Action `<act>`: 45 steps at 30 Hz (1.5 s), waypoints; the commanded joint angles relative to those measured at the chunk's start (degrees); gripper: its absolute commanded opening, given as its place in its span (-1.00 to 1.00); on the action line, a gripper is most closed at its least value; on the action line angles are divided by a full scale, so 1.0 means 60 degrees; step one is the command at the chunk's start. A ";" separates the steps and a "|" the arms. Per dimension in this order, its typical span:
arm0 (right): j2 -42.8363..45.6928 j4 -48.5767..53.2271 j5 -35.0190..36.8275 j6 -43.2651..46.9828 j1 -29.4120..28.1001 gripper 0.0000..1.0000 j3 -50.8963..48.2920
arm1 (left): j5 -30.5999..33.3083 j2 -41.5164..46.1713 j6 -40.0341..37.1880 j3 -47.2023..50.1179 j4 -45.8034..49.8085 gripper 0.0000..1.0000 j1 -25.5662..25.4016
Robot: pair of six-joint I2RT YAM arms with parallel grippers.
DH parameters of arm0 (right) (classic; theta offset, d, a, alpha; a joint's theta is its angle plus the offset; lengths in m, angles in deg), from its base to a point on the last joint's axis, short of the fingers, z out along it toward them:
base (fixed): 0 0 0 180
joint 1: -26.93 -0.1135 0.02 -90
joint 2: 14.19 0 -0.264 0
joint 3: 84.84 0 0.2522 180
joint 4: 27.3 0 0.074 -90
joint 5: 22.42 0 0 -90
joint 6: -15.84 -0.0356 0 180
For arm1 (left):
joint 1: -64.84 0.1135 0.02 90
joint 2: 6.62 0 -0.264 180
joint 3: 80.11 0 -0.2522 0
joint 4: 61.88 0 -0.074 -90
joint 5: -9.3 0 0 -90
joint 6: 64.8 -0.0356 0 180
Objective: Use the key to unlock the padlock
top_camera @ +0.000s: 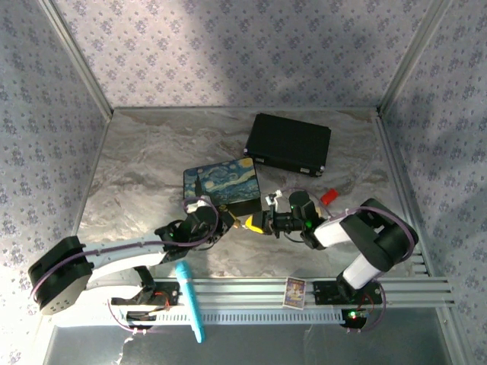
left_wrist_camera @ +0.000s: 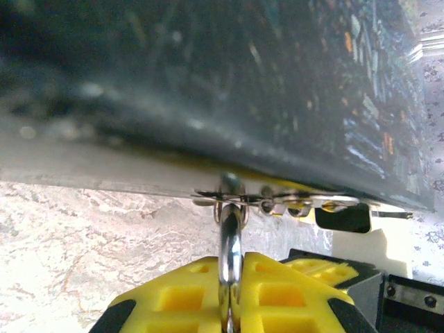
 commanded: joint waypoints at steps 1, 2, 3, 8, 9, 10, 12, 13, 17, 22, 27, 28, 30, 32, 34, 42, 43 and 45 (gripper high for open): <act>-0.0361 -0.0591 0.0233 -0.0243 0.0010 -1.00 0.0253 | -0.0581 0.0325 0.0350 -0.0092 -0.1406 -1.00 -0.0174; -0.0439 -0.0763 0.0253 -0.0301 -0.0025 -1.00 0.0227 | -0.0548 0.0328 0.0366 -0.0092 -0.1380 -1.00 -0.0166; -0.0511 -0.0898 0.0258 -0.0370 -0.0066 -1.00 0.0227 | -0.0506 0.0314 0.0381 -0.0079 -0.1391 -1.00 -0.0174; -0.0624 -0.0884 0.0487 -0.0332 -0.0422 -1.00 0.0178 | -0.0300 0.0269 0.0579 0.0055 -0.1632 -1.00 -0.0174; -0.0648 -0.0963 0.0565 -0.0368 -0.0466 -1.00 0.0110 | -0.0222 0.0286 0.0610 0.0055 -0.1588 -1.00 -0.0174; -0.0643 -0.1048 0.0617 -0.0425 -0.0491 -1.00 0.0034 | -0.0173 0.0301 0.0661 0.0067 -0.1541 -1.00 -0.0174; -0.0577 -0.1096 0.0746 -0.0452 -0.0524 -1.00 -0.0092 | -0.0114 0.0284 0.0788 0.0127 -0.1614 -1.00 -0.0181; -0.0515 -0.1062 0.0839 -0.0429 -0.0558 -1.00 -0.0131 | -0.0089 0.0270 0.0875 0.0162 -0.1689 -1.00 -0.0176; -0.0521 -0.1083 0.1166 -0.0453 -0.0777 -1.00 -0.0249 | 0.0138 0.0324 0.1191 0.0409 -0.2107 -1.00 -0.0188; -0.0707 -0.1533 0.1944 -0.0803 -0.0937 -1.00 -0.0513 | 0.0377 0.0473 0.1463 0.0431 -0.2227 -1.00 -0.0250; -0.1356 -0.2751 0.2780 -0.1515 -0.1293 -1.00 -0.0684 | 0.0719 0.0688 0.1549 0.0436 -0.2170 -1.00 -0.0247; -0.1491 -0.3000 0.2912 -0.1613 -0.1366 -1.00 -0.0701 | 0.0735 0.0695 0.1546 0.0422 -0.2179 -1.00 -0.0247; -0.1730 -0.3387 0.3020 -0.1812 -0.1450 -1.00 -0.0693 | 0.0720 0.0669 0.1595 0.0446 -0.2282 -1.00 -0.0258; -0.2022 -0.3968 0.3293 -0.2164 -0.1534 -1.00 -0.0791 | 0.0757 0.0628 0.1722 0.0487 -0.2328 -1.00 -0.0261; -0.2042 -0.3979 0.3372 -0.2164 -0.1552 -1.00 -0.0745 | 0.0760 0.0581 0.1729 0.0479 -0.2376 -1.00 -0.0261; -0.1748 -0.3971 0.3477 -0.2234 -0.1650 -1.00 -0.0698 | 0.0895 0.0599 0.1915 0.0669 -0.2784 -1.00 -0.0261; -0.1790 -0.3970 0.3541 -0.2275 -0.1730 -1.00 -0.0664 | 0.0899 0.0581 0.1905 0.0633 -0.2770 -1.00 -0.0261; -0.1867 -0.3974 0.3667 -0.2333 -0.1835 -1.00 -0.0628 | 0.0935 0.0563 0.1902 0.0542 -0.2725 -1.00 -0.0272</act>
